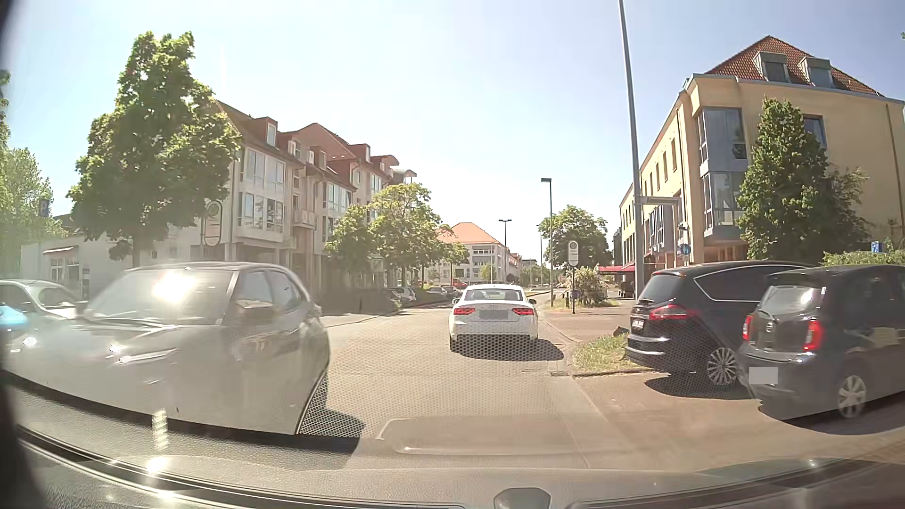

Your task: Follow the waypoints while adhering to traffic rules and regulations

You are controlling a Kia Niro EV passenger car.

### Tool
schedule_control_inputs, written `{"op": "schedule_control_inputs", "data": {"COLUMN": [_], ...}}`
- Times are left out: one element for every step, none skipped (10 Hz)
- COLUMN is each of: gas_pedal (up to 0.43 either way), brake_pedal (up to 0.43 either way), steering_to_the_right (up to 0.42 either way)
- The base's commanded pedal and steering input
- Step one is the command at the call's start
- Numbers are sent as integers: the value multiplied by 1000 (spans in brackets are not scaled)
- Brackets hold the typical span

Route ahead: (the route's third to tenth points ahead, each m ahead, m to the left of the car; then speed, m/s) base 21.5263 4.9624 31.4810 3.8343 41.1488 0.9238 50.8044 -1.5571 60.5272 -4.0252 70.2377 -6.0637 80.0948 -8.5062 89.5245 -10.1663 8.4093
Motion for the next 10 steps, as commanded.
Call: {"op": "schedule_control_inputs", "data": {"gas_pedal": [0,0,0,0,0,0,0,0,0,0], "brake_pedal": [30,30,30,30,30,30,30,30,30,30], "steering_to_the_right": [8,7,7,7,7,7,7,7,7,8]}}
